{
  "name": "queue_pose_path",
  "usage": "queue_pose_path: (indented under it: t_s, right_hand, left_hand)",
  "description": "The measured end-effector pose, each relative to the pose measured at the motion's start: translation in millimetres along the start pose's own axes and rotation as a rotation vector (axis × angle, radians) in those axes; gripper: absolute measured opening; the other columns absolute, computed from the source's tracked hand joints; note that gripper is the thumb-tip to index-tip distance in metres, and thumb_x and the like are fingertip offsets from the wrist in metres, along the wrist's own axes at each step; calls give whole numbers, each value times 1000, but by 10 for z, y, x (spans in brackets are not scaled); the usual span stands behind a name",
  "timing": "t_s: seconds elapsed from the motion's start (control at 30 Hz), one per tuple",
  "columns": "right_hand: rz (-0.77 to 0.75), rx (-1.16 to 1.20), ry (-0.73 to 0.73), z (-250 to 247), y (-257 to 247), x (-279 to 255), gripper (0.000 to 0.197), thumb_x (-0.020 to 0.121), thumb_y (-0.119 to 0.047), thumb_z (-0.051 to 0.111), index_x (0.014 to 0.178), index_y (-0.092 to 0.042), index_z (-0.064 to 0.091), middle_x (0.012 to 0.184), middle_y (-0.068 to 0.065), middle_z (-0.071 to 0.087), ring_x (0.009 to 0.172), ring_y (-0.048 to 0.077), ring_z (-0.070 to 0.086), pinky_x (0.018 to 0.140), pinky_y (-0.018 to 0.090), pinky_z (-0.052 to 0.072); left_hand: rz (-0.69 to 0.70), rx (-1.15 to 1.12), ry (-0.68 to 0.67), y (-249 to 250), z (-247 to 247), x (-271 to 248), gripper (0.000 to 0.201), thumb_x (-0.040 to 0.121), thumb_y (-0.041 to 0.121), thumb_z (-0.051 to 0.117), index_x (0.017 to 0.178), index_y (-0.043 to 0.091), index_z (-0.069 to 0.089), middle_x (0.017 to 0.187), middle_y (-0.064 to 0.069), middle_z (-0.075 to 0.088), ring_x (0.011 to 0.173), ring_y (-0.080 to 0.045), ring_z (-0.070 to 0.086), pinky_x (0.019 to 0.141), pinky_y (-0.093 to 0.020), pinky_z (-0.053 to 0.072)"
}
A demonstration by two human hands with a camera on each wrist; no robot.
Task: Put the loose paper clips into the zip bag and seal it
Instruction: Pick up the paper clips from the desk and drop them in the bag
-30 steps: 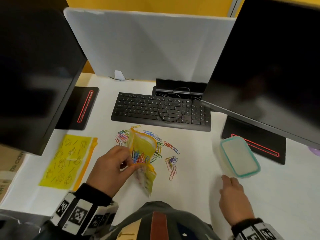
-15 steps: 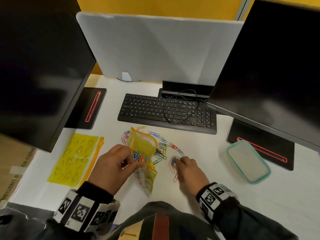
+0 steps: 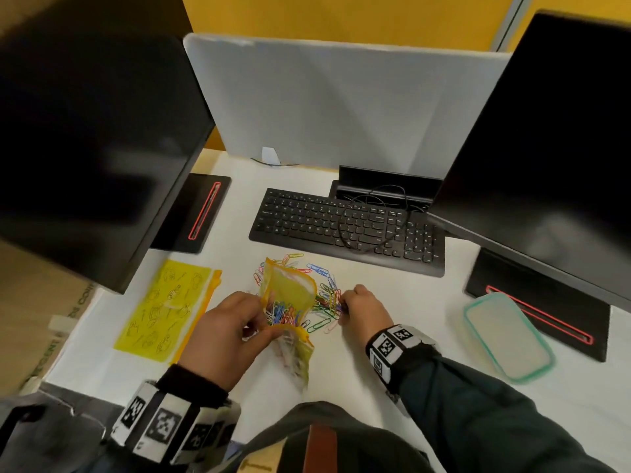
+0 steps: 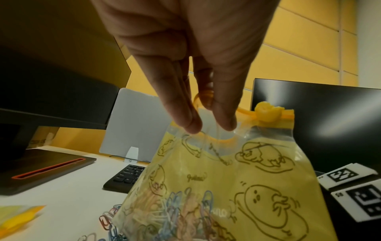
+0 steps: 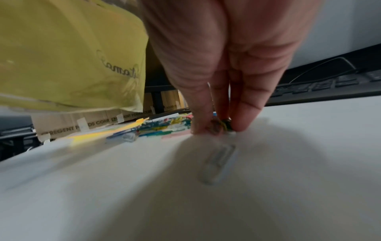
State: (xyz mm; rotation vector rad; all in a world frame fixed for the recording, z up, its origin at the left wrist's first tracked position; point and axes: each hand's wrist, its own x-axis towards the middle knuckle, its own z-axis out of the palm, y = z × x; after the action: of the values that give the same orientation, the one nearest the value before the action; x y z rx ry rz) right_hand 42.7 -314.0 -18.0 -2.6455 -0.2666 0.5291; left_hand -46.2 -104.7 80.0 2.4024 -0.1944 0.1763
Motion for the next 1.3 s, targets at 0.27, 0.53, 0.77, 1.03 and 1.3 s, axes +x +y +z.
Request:
queue_pose_path:
  t_s: [0.27, 0.53, 0.77, 1.03, 1.3]
  right_hand:
    - [-2, -93, -56, 30, -69, 44, 43, 78, -21, 69, 114, -5, 52, 118, 13, 47, 111, 30, 47, 87, 37, 46]
    - [-62, -202, -30, 43, -58, 73, 25, 92, -1, 39, 116, -1, 47, 121, 19, 49, 113, 32, 47, 84, 39, 46]
    - [-26, -203, -33, 36, 88, 8, 28, 92, 1, 34, 118, -2, 43, 124, 17, 47, 116, 31, 43, 85, 36, 43]
    - [173, 567, 180, -410, 144, -185, 27, 82, 2, 53, 67, -20, 51, 65, 1, 60, 55, 13, 54, 58, 23, 43]
    - [-112, 751, 131, -868, -519, -368, 19, 74, -10, 73, 69, -20, 58, 62, 4, 57, 54, 16, 51, 57, 35, 50]
  left_hand:
    - [-37, 0, -1, 3, 47, -17, 36, 67, 57, 58, 59, 23, 49, 76, 2, 60, 65, -10, 59, 56, -27, 52]
    - [-21, -10, -31, 34, 130, -27, 32, 70, 56, 54, 64, 26, 44, 76, 2, 59, 73, -17, 62, 55, -28, 51]
    - [-12, -1, -72, 47, 169, 32, 33, 70, 55, 55, 61, 24, 46, 76, 5, 57, 72, -13, 60, 57, -24, 49]
    - [36, 7, -103, 83, 214, 81, 45, 72, 69, 47, 64, 24, 43, 75, 7, 53, 67, -14, 57, 56, -30, 50]
    - [124, 15, -136, 195, 255, 235, 30, 74, 48, 56, 65, 24, 40, 73, 7, 47, 61, -13, 47, 54, -34, 48]
